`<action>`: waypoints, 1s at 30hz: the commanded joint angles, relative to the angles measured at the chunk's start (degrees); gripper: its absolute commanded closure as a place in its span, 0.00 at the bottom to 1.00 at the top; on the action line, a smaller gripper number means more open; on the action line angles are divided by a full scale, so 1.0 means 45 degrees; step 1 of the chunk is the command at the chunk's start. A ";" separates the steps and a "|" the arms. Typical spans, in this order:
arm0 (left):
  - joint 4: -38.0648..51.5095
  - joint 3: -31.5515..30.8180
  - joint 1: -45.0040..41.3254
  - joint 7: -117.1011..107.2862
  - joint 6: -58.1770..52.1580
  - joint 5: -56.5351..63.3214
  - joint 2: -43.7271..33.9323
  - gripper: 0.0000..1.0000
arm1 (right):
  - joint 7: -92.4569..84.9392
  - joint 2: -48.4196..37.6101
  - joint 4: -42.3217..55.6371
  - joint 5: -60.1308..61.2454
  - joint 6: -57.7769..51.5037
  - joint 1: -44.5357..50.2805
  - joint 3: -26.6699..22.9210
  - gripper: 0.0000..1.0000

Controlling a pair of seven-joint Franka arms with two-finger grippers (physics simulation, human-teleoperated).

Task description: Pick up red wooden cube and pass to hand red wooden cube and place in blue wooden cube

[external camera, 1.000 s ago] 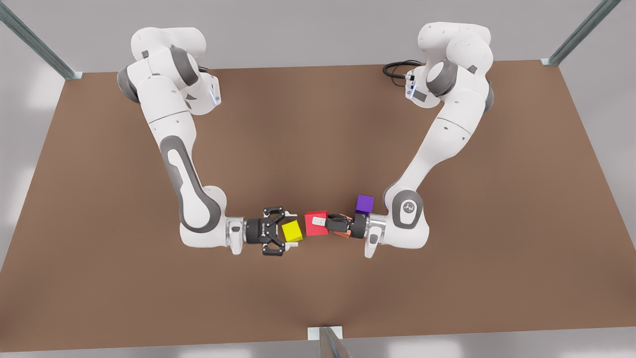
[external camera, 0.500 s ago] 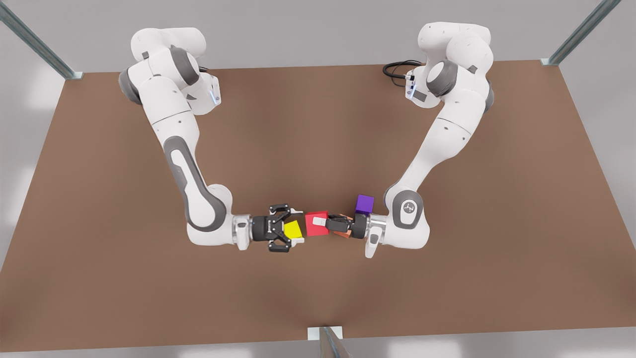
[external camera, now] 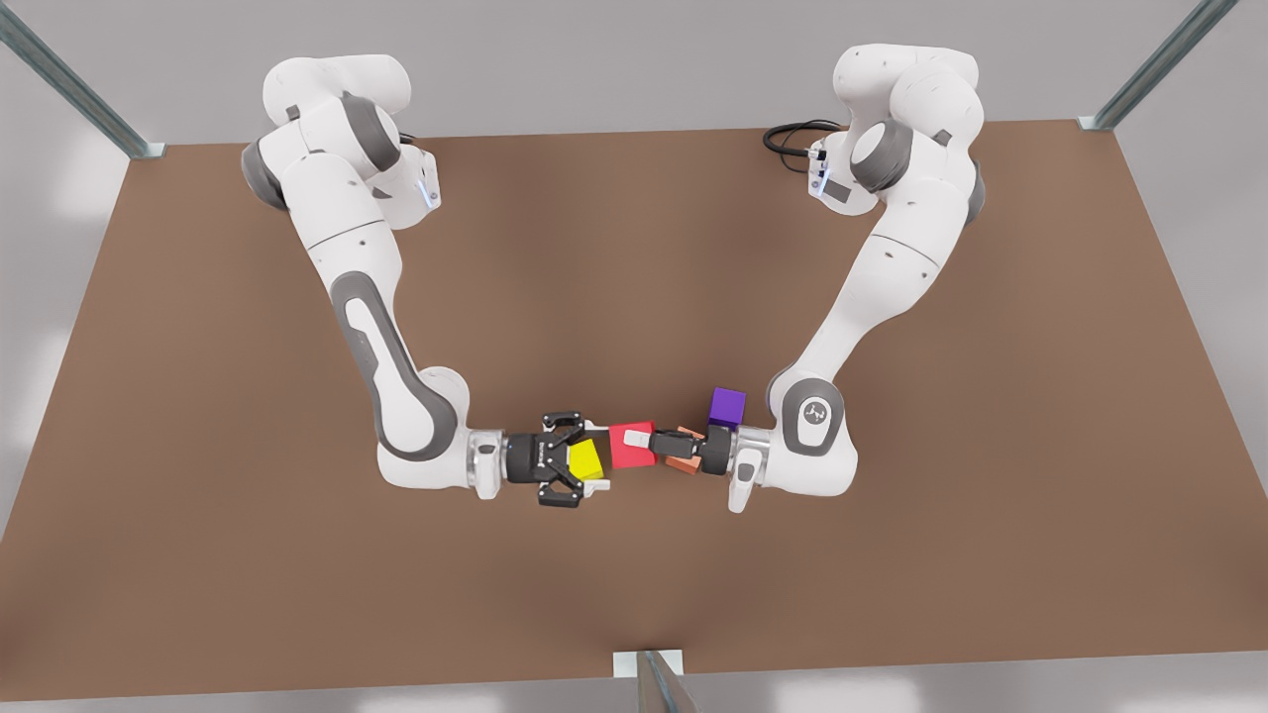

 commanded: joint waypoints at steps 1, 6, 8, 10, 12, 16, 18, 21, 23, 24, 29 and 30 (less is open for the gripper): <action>0.0004 -0.0019 0.0010 0.0729 -0.0051 -0.0052 -0.0028 0.35 | -0.0048 -0.0017 0.0007 -0.0009 0.0386 0.0044 -0.0009 0.00; 0.0004 0.0000 0.0049 0.0748 -0.0071 -0.0052 -0.0028 0.35 | 0.0362 0.0003 -0.0071 0.0010 0.0719 0.0142 0.0010 0.00; -0.0015 0.0000 0.0069 0.0787 -0.0090 -0.0052 -0.0028 0.35 | 0.0362 0.0003 -0.0091 0.0010 0.0718 0.0122 0.0166 0.00; -0.0015 0.0019 0.0069 0.0807 -0.0129 -0.0052 -0.0028 0.35 | 0.0381 -0.0017 -0.0091 -0.0009 0.0699 0.0064 0.0166 0.00; -0.0015 0.0039 0.0088 0.0885 -0.0168 -0.0052 -0.0008 0.36 | 0.0382 -0.0017 -0.0091 -0.0029 0.0680 0.0044 0.0166 0.00; -0.0015 0.0039 0.0108 0.0885 -0.0168 -0.0052 -0.0009 0.36 | 0.0382 -0.0017 -0.0110 -0.0029 0.0641 0.0044 0.0166 0.00; -0.0015 0.0039 0.0127 0.0865 -0.0188 -0.0052 -0.0009 0.36 | 0.0362 -0.0017 -0.0130 -0.0029 0.0601 0.0044 0.0225 0.00; -0.0015 0.0039 0.0147 0.0885 -0.0227 -0.0033 -0.0009 0.36 | 0.0362 -0.0017 -0.0208 -0.0029 0.0582 0.0025 0.0322 0.00; -0.0015 0.0039 0.0186 0.0885 -0.0227 -0.0033 -0.0009 0.36 | 0.0362 -0.0017 -0.0208 -0.0087 0.0524 0.0005 0.0342 0.00; -0.0015 0.0039 0.0205 0.0885 -0.0227 0.0006 -0.0009 0.36 | 0.0362 -0.0017 -0.0208 -0.0087 0.0523 -0.0015 0.0342 0.00; 0.0004 0.0039 0.0323 0.0885 -0.0403 0.0123 -0.0009 0.36 | 0.0499 -0.0036 -0.0208 -0.0107 0.0484 -0.0034 0.0440 0.00; 0.0004 0.0039 0.0323 0.0885 -0.0403 0.0123 -0.0009 0.36 | 0.0499 -0.0036 -0.0208 -0.0107 0.0484 -0.0034 0.0459 0.00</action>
